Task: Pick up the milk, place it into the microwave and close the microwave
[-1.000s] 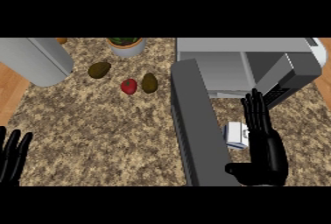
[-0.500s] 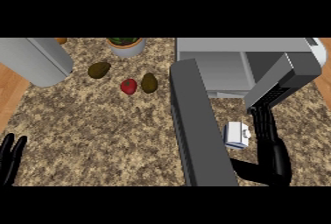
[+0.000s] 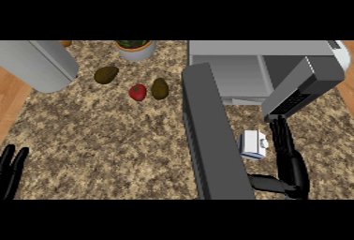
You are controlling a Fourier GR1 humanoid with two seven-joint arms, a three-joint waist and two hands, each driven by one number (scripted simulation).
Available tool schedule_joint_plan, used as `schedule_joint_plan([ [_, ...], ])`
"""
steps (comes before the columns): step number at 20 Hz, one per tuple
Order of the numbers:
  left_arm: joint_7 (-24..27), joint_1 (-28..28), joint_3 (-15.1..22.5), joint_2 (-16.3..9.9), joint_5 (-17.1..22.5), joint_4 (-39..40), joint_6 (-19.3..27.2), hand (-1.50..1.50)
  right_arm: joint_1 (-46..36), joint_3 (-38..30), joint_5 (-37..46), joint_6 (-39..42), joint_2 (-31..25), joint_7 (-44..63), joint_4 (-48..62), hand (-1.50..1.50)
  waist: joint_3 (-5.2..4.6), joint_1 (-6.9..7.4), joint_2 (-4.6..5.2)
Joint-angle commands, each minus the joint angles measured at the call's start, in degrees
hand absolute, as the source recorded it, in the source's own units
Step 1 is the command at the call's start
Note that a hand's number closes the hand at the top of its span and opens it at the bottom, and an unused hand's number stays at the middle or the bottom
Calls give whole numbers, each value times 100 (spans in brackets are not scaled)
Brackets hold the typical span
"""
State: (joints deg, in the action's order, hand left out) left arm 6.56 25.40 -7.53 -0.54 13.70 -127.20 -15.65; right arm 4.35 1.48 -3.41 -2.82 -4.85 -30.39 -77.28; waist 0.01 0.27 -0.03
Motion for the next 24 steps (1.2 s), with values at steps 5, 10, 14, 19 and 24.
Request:
schedule_joint_plan([
  [5, 124, -76, -61, 28, 67, 241, -238, -150, -690, -289, 195, 214, -85, -845, 1399, -150, 0, 13, 4],
  [10, 189, -27, -189, 53, -2, 208, -262, -150, -938, -578, 81, 213, -95, -1095, 1853, -150, 0, 6, 2],
  [14, 139, 122, -389, -3, 203, 130, -367, -150, -1226, -820, 195, -82, -142, -1347, 2698, -150, 1, 22, 6],
  [19, 42, 23, -200, -29, 194, 72, -280, -150, -1845, -1146, 441, -717, -188, -1870, 3990, -150, 6, 59, 21],
  [24, -38, 195, 499, 53, -277, -171, 236, -150, -1825, -1384, 232, -45, -521, -2592, 4795, -150, 7, 35, 18],
])
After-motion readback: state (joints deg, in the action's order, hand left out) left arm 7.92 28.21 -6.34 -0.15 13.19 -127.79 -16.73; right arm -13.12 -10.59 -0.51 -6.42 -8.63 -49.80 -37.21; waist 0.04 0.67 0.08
